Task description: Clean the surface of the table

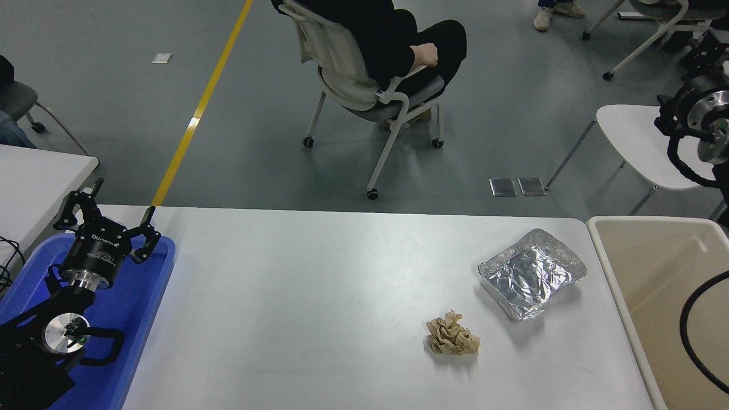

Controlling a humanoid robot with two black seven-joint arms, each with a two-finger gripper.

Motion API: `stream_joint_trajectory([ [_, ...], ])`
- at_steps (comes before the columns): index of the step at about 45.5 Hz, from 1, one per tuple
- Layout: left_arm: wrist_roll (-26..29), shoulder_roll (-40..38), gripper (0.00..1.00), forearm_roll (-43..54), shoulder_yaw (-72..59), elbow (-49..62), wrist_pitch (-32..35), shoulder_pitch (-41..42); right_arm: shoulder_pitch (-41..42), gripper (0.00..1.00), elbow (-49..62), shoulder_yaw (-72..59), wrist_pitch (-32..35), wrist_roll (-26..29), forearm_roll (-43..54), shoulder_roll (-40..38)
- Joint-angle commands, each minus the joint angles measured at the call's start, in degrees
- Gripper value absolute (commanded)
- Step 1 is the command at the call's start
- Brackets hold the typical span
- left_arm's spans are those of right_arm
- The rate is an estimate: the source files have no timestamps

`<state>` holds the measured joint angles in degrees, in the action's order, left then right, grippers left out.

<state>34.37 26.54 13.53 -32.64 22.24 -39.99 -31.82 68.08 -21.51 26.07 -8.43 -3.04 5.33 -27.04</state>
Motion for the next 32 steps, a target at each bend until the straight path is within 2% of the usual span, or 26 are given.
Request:
stream_joint_trajectory([
  [1, 0.0, 0.0, 1.0, 0.0, -0.05, 0.0, 0.0, 0.0, -1.63, 0.98, -3.1, 2.49, 0.17, -4.51, -0.06, 0.15],
  [21, 0.0, 0.0, 1.0, 0.0, 0.03, 0.0, 0.0, 0.0, -14.81, 0.98, -13.99, 9.79, 0.87, -14.53, 0.38, -0.29],
  [32, 0.0, 0.0, 1.0, 0.0, 0.03, 0.0, 0.0, 0.0, -20.96, 0.98, -19.09, 10.66, 0.79, -18.31, 0.73, -1.44],
])
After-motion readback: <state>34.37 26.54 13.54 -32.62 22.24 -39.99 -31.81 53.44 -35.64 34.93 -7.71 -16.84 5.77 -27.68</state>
